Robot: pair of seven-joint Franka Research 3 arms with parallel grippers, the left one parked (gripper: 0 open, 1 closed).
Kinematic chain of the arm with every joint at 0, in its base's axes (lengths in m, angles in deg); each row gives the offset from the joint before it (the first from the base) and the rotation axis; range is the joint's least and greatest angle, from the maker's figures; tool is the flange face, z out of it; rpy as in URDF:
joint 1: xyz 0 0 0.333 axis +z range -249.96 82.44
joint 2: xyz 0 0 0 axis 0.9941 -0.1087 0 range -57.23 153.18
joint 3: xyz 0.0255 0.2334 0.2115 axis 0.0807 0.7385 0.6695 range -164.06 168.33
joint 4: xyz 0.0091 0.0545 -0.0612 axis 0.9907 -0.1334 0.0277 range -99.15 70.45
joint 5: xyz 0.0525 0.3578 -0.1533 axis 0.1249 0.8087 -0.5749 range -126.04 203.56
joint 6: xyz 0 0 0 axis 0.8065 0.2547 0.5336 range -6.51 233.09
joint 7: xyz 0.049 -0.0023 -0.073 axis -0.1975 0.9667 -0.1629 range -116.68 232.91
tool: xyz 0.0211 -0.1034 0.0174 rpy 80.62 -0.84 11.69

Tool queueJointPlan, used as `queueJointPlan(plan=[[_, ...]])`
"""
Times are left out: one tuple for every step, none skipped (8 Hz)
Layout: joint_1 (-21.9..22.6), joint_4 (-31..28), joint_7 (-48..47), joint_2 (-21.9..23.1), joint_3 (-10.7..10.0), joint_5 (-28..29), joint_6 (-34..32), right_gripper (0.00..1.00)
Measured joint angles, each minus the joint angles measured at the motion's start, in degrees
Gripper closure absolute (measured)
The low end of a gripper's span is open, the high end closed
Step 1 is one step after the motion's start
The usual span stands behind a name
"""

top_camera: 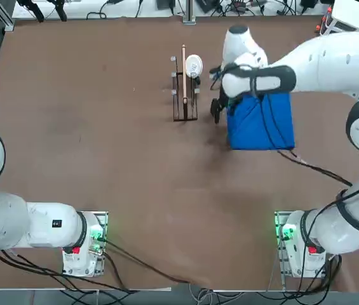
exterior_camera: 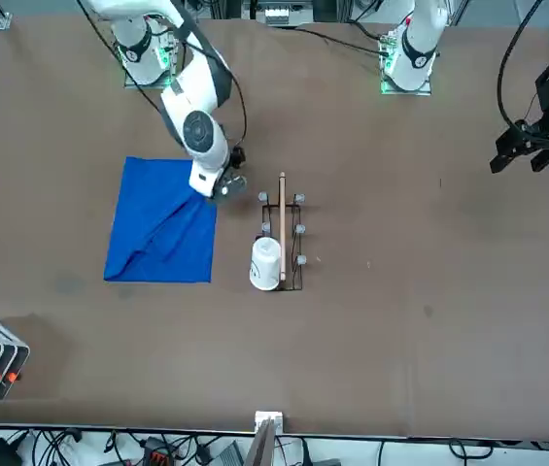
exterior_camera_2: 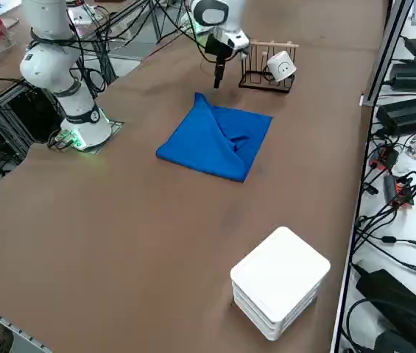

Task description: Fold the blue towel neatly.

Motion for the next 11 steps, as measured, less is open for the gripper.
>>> queueJointPlan(plan=[[-2.47, 2.25, 0.00, 0.03, -0.30, -0.16, -1.84, 0.00], [-5.28, 3.96, 0.01, 0.02, -0.44, -1.72, -2.67, 0.00], [-8.17, 5.20, 0.16, -0.06, -0.50, -4.99, -2.84, 0.00], [-10.48, 6.25, 1.19, -0.64, -0.52, -8.22, -2.85, 0.02], [-12.13, 7.56, 3.64, -2.11, -0.52, -10.10, -2.84, 0.05], [-13.36, 9.13, 8.23, -4.11, -0.53, -10.77, -2.84, 0.06], [-14.89, 10.62, 13.64, -6.35, -0.55, -10.79, -2.83, 0.07], [-16.37, 11.69, 17.59, -8.51, -0.57, -10.82, -2.77, 0.09], [-17.36, 12.51, 21.09, -10.25, -0.57, -11.07, -2.69, 0.10], [-17.78, 13.31, 24.90, -11.71, -0.57, -12.07, -2.61, 0.11], [-18.15, 14.02, 28.09, -12.71, -0.55, -13.00, -2.57, 0.11]])
